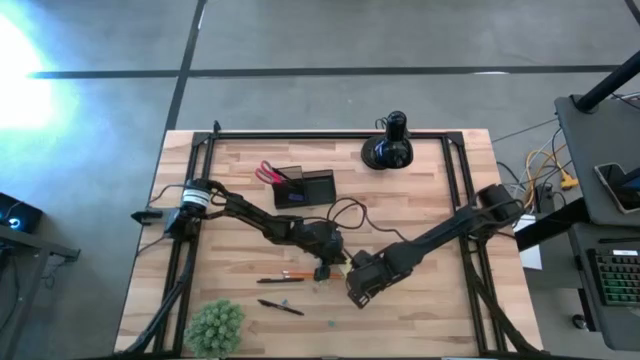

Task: Pick and place office supplies into organizer
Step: Put the sticky notes into the black organizer

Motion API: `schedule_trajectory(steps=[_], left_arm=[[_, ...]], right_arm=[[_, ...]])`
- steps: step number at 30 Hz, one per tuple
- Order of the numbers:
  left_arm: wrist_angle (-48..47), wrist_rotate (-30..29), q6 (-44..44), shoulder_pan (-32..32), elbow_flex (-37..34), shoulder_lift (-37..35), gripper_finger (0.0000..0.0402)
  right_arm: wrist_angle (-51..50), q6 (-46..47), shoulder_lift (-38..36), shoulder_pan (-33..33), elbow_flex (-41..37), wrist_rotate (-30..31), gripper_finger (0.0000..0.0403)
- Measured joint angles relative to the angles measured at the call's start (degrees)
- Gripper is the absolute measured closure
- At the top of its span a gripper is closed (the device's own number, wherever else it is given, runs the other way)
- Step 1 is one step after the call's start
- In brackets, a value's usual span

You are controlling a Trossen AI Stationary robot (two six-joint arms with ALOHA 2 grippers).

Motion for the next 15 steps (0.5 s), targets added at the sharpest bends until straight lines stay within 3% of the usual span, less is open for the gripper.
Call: schedule_trajectory(steps=[8,15], left_arm=[[1.4,0.0,-0.2,-0.1,-0.1,0.1,0.0362],[2.5,0.0,-1.5,-0.2,-0.1,0.1,0.0362]], right_arm=[[-0.2,-3.4,3.4,-1.7,1.0,0.6,0.0390],[-1.8,-3.4,3.8,-1.9,2.4,5.7,0.0390]])
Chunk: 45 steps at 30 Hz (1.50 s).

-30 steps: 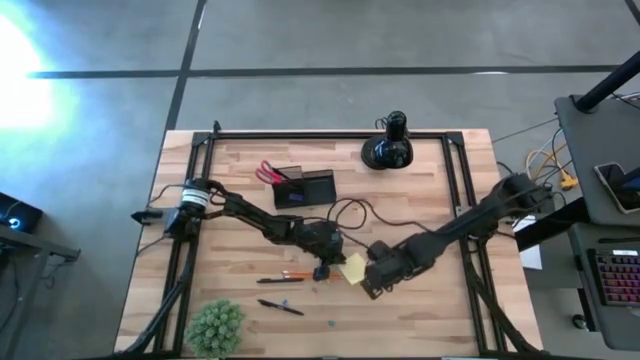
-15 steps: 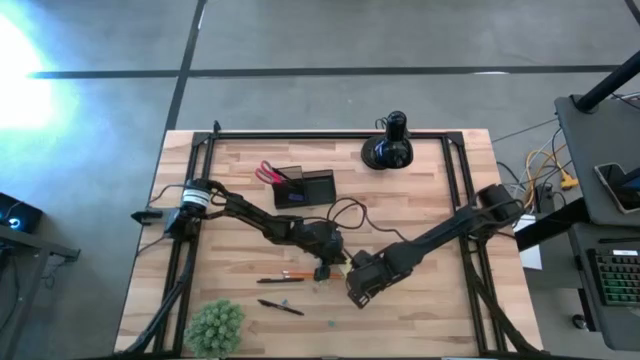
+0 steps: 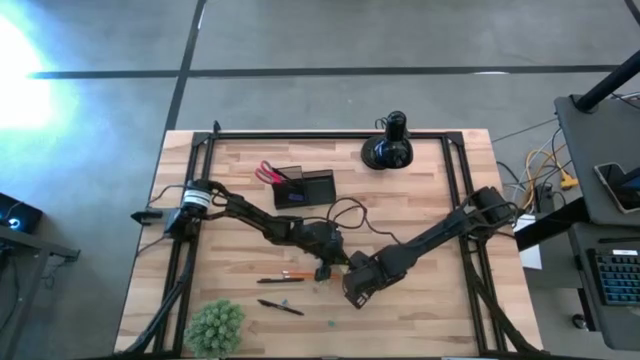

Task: Pick and place office supplies into organizer
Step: Put the sticky notes into the black organizer

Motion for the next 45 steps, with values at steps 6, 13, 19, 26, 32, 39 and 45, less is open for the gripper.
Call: schedule_trajectory(steps=[6,13,19,26,32,39,45], left_arm=[[0.4,0.1,-0.2,0.0,0.3,0.0,0.0362],[1.5,1.3,-1.4,-0.3,0.2,0.0,0.0362],[1.6,1.8,-1.4,-0.4,0.2,0.0,0.0362],[1.8,1.9,-1.4,-0.4,0.2,0.0,0.0362],[2.0,1.7,-1.4,-0.4,0.2,0.0,0.0362],[3.7,1.4,-1.4,-0.4,0.2,0.0,0.0362],[3.6,1.4,-1.4,-0.4,0.2,0.0,0.0362]], right_arm=[[-2.6,1.6,-0.7,-0.8,0.4,9.8,0.0390],[-2.7,0.5,-0.9,-1.8,1.0,10.8,0.0390],[-2.6,0.3,-1.0,-1.9,1.6,11.1,0.0390],[-2.4,0.3,-1.1,-1.9,1.7,10.5,0.0390],[-2.4,-1.2,-1.2,-2.0,3.1,10.1,0.0390],[-4.5,-4.9,-1.4,-2.2,7.5,10.4,0.0390],[-4.9,-4.7,-1.8,-2.2,7.5,10.6,0.0390]])
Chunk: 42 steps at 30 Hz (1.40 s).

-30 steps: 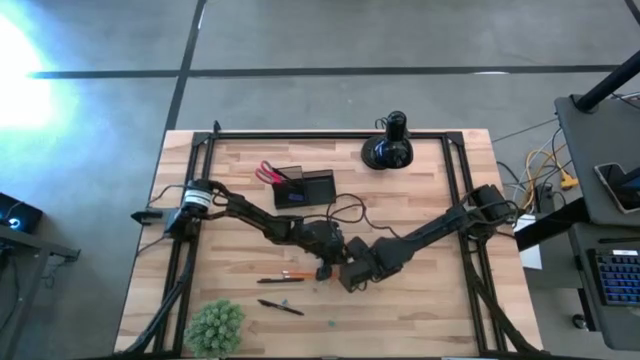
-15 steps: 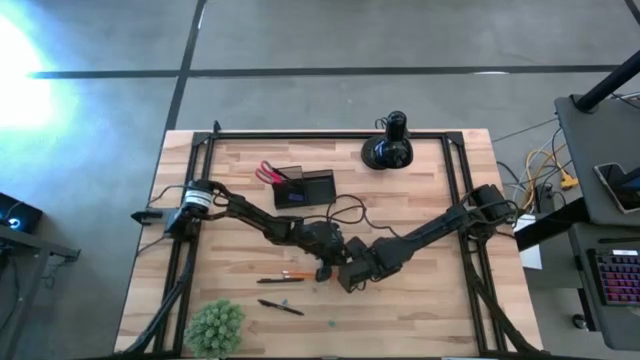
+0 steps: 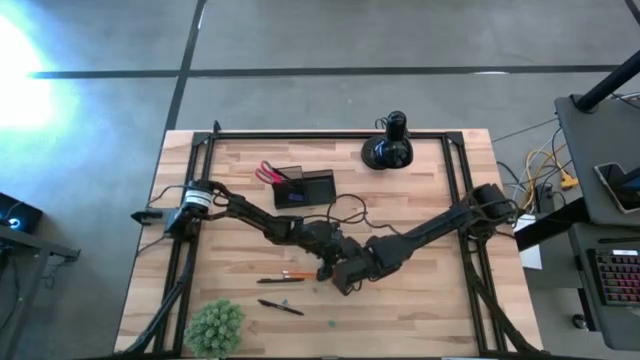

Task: Pick and place office supplies into organizer
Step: Put the sticky notes into the black organizer

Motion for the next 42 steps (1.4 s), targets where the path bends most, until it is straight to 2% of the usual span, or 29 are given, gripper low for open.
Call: schedule_trajectory(steps=[11,18,20,23,27,32,34,38,42], left_arm=[[0.6,-0.6,0.0,0.0,0.0,0.0,0.0362],[1.8,-1.3,0.0,0.0,-0.3,0.0,0.0362],[1.6,-1.4,0.0,0.0,-0.3,0.0,0.0362],[1.7,-1.5,0.0,0.0,-0.3,0.0,0.0362],[1.7,-1.5,0.0,0.0,-0.3,0.0,0.0362],[1.7,-1.7,0.0,0.0,-0.3,0.0,0.0362],[1.7,-1.7,0.0,0.0,-0.3,0.0,0.0362],[1.6,-1.7,0.0,0.0,-0.3,0.0,0.0362],[2.0,-1.7,0.0,0.0,-0.3,0.1,0.0362]], right_arm=[[-7.5,-0.2,-5.4,0.0,1.2,0.6,0.0390],[-17.3,10.0,-8.9,0.6,0.5,0.2,0.0390],[-17.3,13.1,-9.3,0.9,-0.7,-2.3,0.0390],[-16.7,15.3,-9.6,2.6,-1.8,-2.7,0.0383],[-15.3,12.3,-8.1,5.8,-1.9,-0.3,0.0344],[-12.2,-0.2,-5.7,11.7,-1.9,12.3,0.0275],[-12.0,-3.5,-4.3,13.2,-1.8,15.3,0.0251],[-10.9,-4.0,0.0,13.9,-1.8,16.5,0.0215],[-10.7,-3.0,4.5,13.4,-0.6,17.4,0.0197]])
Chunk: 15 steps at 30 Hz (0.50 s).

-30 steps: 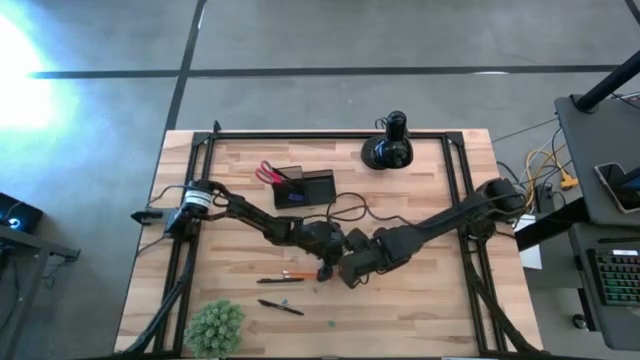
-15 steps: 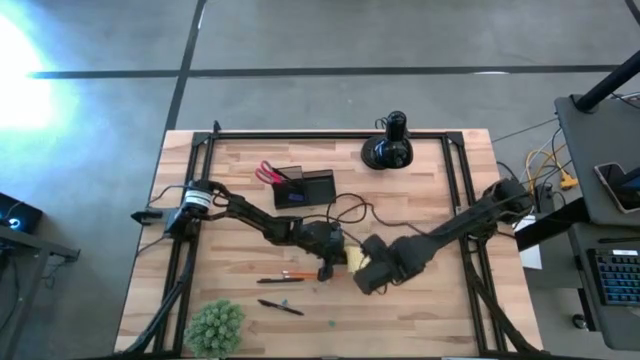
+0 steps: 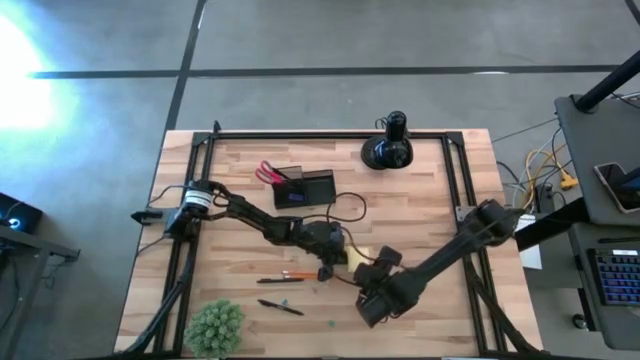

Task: Pick and place office supplies into organizer
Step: Put the sticky notes into the black organizer

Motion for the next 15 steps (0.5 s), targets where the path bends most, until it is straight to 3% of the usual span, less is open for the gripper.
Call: schedule_trajectory(steps=[7,15], left_arm=[[0.0,0.6,0.0,0.0,0.3,0.0,0.0362],[0.1,0.9,0.0,0.0,0.4,0.0,0.0362]], right_arm=[[-6.8,1.3,4.9,0.0,6.3,8.1,0.0193],[-8.7,1.2,9.2,0.8,11.6,8.0,0.0193]])
